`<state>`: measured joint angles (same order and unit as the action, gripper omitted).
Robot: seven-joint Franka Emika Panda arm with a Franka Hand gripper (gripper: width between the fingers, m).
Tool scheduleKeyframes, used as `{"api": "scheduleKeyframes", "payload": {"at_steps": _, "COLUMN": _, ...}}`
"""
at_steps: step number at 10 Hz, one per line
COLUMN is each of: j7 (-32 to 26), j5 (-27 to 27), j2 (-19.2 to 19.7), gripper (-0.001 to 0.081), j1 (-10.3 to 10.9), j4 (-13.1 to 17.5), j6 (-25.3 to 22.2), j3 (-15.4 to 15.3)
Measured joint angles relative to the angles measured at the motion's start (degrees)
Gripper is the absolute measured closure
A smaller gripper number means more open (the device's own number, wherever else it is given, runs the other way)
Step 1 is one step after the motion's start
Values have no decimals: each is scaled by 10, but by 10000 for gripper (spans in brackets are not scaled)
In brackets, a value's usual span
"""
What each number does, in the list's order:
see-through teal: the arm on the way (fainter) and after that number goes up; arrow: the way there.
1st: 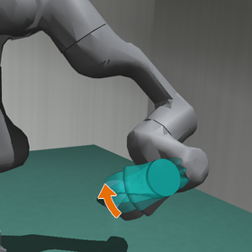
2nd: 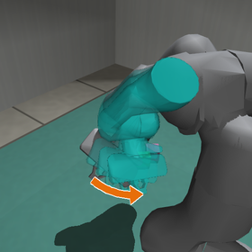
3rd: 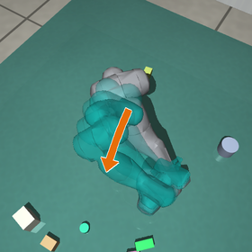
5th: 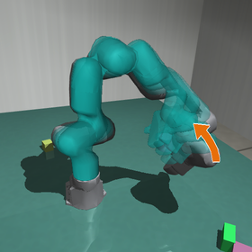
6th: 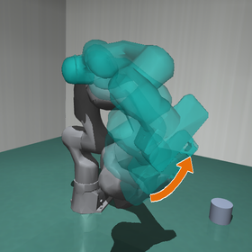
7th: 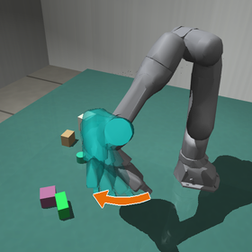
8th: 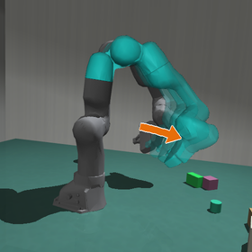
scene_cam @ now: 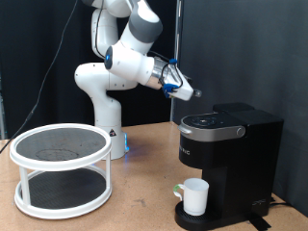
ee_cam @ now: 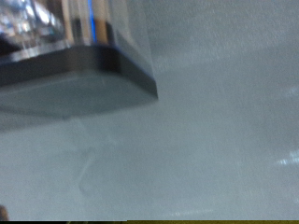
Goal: Make a cup of coffee with the keurig machine
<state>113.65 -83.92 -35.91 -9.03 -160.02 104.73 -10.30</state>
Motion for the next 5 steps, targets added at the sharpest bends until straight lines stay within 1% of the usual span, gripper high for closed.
{"api": "scheduleKeyframes", "payload": {"at_steps": 2, "j7": 38, "j5": 0, "j2": -41, "gripper": 72, "j1": 0, "j4": 3, "j6": -10, "j3": 1}}
{"api": "scheduleKeyframes", "payload": {"at_steps": 3, "j7": 58, "j5": 0, "j2": -64, "gripper": 72, "j1": 0, "j4": 0, "j6": -12, "j3": 1}}
{"api": "scheduleKeyframes", "payload": {"at_steps": 4, "j7": 55, "j5": 0, "j2": -62, "gripper": 72, "j1": 0, "j4": 0, "j6": -12, "j3": 1}}
{"api": "scheduleKeyframes", "payload": {"at_steps": 5, "j7": 41, "j5": -1, "j2": -61, "gripper": 72, "j1": 0, "j4": 6, "j6": -6, "j3": 0}}
